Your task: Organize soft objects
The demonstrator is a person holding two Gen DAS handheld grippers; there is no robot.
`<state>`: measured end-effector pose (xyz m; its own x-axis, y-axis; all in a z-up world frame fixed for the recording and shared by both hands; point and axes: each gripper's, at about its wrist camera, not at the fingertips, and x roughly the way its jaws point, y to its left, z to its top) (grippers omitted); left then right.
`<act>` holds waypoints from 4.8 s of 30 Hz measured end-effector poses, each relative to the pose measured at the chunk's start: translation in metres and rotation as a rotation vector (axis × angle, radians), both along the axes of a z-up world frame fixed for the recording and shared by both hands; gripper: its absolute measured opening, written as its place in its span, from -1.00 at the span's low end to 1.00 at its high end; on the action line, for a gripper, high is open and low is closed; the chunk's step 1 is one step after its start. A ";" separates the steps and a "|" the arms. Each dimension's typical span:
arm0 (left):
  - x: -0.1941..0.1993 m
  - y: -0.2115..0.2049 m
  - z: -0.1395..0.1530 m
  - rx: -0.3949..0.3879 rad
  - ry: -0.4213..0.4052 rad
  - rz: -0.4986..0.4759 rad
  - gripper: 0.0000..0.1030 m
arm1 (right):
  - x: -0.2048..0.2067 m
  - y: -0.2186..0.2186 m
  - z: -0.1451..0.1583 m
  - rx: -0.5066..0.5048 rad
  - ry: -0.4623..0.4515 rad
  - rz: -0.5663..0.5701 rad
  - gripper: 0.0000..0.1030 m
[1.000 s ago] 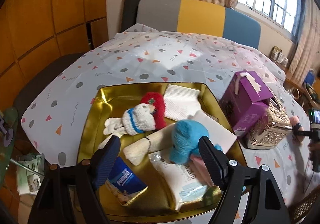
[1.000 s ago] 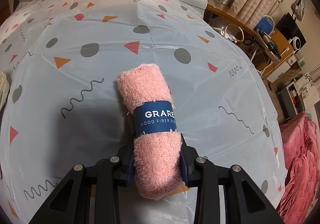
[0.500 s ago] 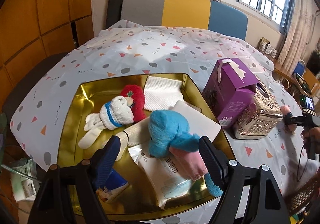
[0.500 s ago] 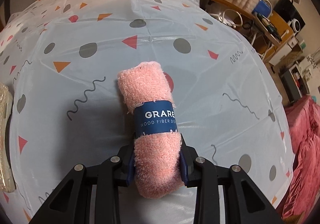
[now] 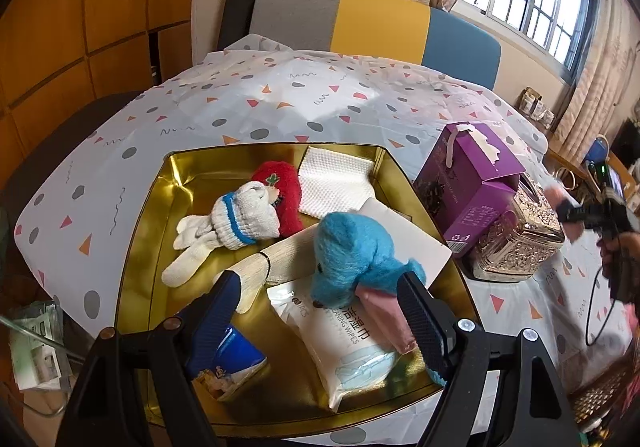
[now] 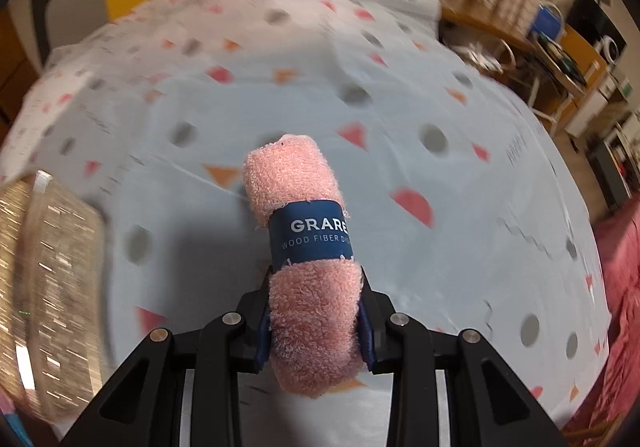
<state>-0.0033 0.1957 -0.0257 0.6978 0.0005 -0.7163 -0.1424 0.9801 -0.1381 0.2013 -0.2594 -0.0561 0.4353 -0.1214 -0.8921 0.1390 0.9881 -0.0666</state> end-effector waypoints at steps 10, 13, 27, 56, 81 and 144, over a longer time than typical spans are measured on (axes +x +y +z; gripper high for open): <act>-0.001 0.003 0.000 -0.006 -0.003 0.002 0.57 | 0.029 0.085 0.054 0.014 -0.129 0.176 -0.35; -0.002 0.004 -0.001 -0.009 -0.001 0.004 0.57 | 0.031 0.113 0.072 0.030 -0.174 0.245 -0.35; -0.010 0.034 -0.001 -0.010 -0.004 0.100 0.57 | -0.013 0.242 0.114 0.103 -0.265 0.541 -0.35; -0.042 0.120 0.002 0.020 -0.031 0.401 0.57 | -0.184 0.426 -0.007 0.278 0.052 1.064 -0.35; -0.033 0.102 -0.002 0.023 -0.011 0.350 0.65 | -0.158 0.419 -0.037 0.160 -0.001 0.973 -0.27; -0.031 -0.013 0.025 0.156 -0.097 0.255 0.99 | -0.180 0.278 0.039 0.077 -0.370 0.463 -0.24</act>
